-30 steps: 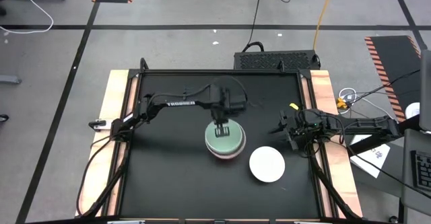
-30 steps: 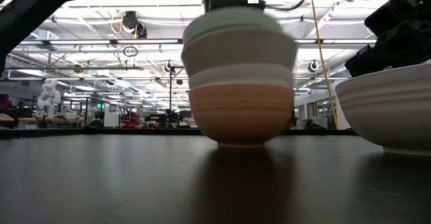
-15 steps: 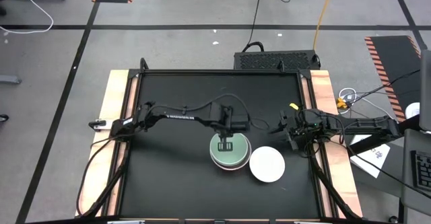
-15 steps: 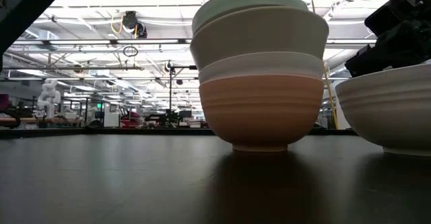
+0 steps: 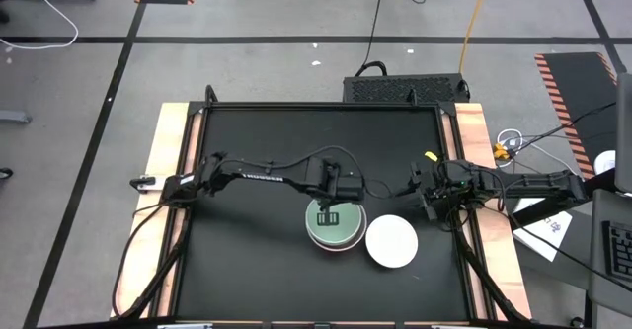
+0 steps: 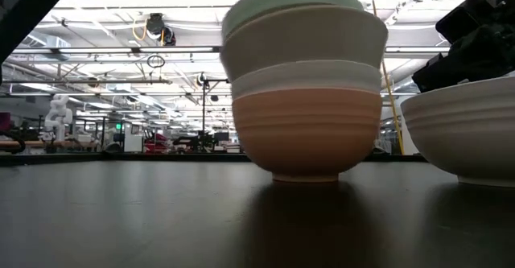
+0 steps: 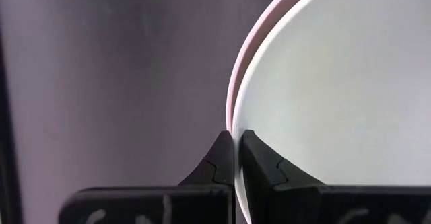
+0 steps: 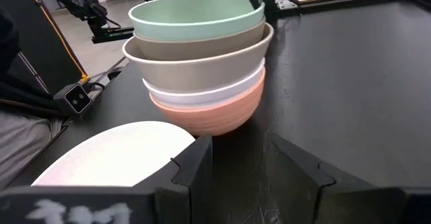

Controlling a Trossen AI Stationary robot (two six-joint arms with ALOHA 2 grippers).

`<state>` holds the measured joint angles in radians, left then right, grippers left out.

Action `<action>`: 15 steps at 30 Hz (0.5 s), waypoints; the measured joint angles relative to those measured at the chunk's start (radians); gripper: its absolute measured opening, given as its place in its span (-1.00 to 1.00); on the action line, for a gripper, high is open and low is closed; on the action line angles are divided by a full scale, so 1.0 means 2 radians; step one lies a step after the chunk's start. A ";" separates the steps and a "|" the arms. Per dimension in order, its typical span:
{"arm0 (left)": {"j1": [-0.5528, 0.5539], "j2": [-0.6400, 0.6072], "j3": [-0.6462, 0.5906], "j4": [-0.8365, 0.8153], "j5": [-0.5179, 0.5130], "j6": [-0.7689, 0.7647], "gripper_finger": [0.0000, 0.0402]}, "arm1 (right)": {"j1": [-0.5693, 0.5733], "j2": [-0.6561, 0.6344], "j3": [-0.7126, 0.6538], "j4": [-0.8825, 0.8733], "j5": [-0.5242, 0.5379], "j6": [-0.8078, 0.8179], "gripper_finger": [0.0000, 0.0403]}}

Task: Nest bowls inside each other
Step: Stack the light green bowl on the dark gray bowl

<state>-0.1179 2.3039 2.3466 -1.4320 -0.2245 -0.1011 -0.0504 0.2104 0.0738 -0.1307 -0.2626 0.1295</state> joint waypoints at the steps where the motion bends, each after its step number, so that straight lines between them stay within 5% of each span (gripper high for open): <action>1: -0.001 0.000 0.000 -0.006 0.000 -0.003 -0.97 | 0.000 0.000 0.000 0.000 0.000 0.000 -0.38; 15: 0.010 0.000 0.000 -0.055 -0.034 -0.021 -0.97 | 0.000 0.000 0.000 0.000 0.000 0.000 -0.38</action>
<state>-0.0986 2.3032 2.3459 -1.5416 -0.2933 -0.1432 -0.0502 0.2104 0.0738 -0.1310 -0.2626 0.1302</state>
